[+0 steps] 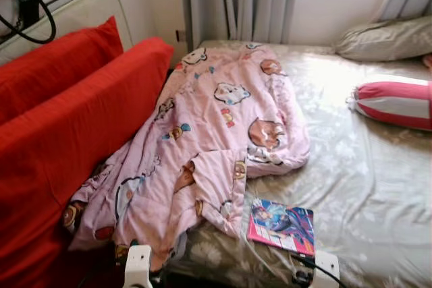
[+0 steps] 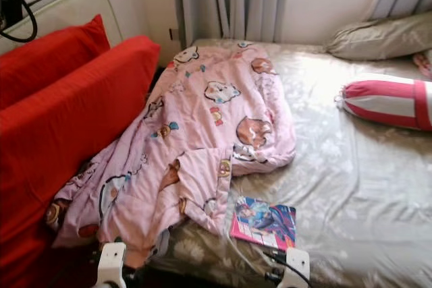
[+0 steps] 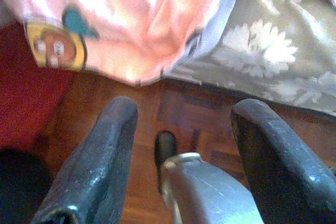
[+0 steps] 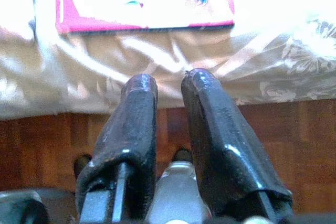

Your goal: Clean up the room

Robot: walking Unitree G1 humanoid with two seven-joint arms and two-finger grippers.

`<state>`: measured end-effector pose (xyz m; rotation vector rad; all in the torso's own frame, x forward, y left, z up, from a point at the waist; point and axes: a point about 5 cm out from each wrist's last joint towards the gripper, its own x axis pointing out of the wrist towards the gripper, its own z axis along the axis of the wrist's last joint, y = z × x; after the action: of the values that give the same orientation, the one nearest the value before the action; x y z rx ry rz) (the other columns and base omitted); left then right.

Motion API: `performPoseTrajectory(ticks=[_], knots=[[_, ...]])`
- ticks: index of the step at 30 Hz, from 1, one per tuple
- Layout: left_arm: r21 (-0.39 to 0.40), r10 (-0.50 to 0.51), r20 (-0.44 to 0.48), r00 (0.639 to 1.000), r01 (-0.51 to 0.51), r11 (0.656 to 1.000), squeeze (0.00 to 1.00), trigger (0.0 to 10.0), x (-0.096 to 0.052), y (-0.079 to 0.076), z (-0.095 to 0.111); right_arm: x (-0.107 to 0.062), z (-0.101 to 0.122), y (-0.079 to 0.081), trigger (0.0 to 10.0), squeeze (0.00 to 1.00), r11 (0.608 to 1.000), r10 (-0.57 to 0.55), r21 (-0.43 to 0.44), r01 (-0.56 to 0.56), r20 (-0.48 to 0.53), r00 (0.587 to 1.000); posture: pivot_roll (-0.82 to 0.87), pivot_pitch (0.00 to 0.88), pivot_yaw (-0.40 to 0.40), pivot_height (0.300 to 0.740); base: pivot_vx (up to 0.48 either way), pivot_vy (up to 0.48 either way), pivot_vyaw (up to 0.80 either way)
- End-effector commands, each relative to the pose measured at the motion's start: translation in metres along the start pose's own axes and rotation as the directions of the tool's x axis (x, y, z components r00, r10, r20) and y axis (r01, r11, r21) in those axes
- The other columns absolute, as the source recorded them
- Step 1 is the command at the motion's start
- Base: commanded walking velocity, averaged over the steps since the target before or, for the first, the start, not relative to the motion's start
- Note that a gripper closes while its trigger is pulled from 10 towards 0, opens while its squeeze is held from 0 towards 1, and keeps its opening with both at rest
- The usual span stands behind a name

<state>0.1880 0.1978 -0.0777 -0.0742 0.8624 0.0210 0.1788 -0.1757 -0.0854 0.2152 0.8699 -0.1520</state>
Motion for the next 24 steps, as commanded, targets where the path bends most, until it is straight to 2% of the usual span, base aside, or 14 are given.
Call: performPoseTrajectory(ticks=[1,6,11,18,22,24], knots=[[-0.007,-0.023,0.014,1.000,0.023,1.000,0.00,10.0,0.002,-0.007,0.003,-0.002,-0.002,-0.010,10.0,0.00,1.000,-0.026,-0.006,0.026,-0.004,1.000,0.07,0.000,0.010,0.740,0.304,0.000,0.00],[0.000,-0.025,0.019,0.999,0.025,1.000,0.00,10.0,0.001,-0.007,0.003,-0.002,-0.002,-0.010,10.0,0.00,1.000,-0.025,-0.004,0.025,0.004,1.000,0.07,0.000,0.011,0.740,0.268,0.000,0.00],[-0.010,-0.035,0.051,0.998,0.035,0.999,0.00,10.0,0.001,-0.008,0.004,-0.002,-0.001,-0.010,10.0,0.00,0.999,-0.030,0.011,0.030,0.020,0.999,0.07,0.000,0.011,0.740,0.000,0.000,0.00],[-0.031,-0.063,0.147,0.987,0.068,0.997,0.00,10.0,-0.001,-0.010,0.010,-0.001,0.007,-0.012,10.0,0.00,0.999,-0.035,0.035,0.033,0.064,0.997,0.07,0.000,0.009,0.740,0.000,0.000,0.00],[-0.036,-0.072,0.205,0.976,0.081,0.996,0.00,10.0,-0.002,-0.012,0.013,0.001,0.031,-0.012,10.0,0.00,0.999,-0.020,0.052,0.010,0.182,0.983,0.07,0.000,0.003,0.740,0.000,0.000,0.00],[-0.030,-0.090,0.315,0.945,0.105,0.994,0.00,10.0,0.000,-0.014,0.040,0.001,0.046,-0.014,10.0,0.00,0.999,-0.018,0.048,0.006,0.256,0.966,0.07,0.000,0.001,0.740,0.000,0.000,0.00]])
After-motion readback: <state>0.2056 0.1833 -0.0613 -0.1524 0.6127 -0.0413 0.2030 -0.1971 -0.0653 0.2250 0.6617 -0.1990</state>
